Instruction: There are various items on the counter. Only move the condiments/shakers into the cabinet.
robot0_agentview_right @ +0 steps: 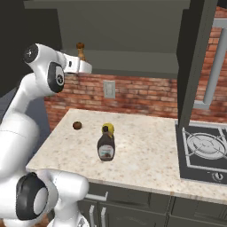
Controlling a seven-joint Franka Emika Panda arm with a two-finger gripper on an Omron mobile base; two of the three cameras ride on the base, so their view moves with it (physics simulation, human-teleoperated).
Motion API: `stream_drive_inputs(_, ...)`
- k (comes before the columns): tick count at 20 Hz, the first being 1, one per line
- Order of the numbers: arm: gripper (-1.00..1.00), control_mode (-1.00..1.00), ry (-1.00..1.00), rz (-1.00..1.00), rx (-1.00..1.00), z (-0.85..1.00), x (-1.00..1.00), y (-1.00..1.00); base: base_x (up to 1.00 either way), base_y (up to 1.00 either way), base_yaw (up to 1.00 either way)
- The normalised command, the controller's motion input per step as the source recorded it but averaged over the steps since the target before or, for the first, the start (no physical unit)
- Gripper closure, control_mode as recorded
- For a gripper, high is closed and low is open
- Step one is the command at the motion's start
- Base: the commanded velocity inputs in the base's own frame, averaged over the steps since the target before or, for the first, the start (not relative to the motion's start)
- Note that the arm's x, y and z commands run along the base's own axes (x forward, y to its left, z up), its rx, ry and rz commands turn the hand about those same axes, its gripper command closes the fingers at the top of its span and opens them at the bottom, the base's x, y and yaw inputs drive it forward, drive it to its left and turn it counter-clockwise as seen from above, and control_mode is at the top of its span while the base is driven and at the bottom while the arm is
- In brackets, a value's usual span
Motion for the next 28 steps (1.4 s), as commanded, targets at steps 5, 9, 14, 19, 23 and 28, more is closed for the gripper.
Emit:
stream_drive_inputs(5,-1.0,-1.0,0.01,0.23,0.27,-0.79,-0.83,-1.0,0.0,0.0,0.0)
stream_drive_inputs(9,-1.0,-1.0,0.07,0.26,0.14,-0.54,-0.11,-0.92,0.0,0.0,0.0)
stream_drive_inputs(14,-1.0,-1.0,0.08,0.24,0.09,-0.3,-0.01,-0.65,0.0,0.0,0.0)
stream_drive_inputs(19,-1.0,-1.0,0.13,0.2,0.14,-0.08,0.01,-0.67,0.0,0.0,0.0)
stream_drive_inputs(23,-1.0,-1.0,0.15,0.21,0.2,-0.03,0.11,-0.79,0.0,0.0,0.0)
stream_drive_inputs(28,-1.0,-1.0,0.08,0.42,0.08,-0.45,-0.05,-0.54,0.0,0.0,0.0)
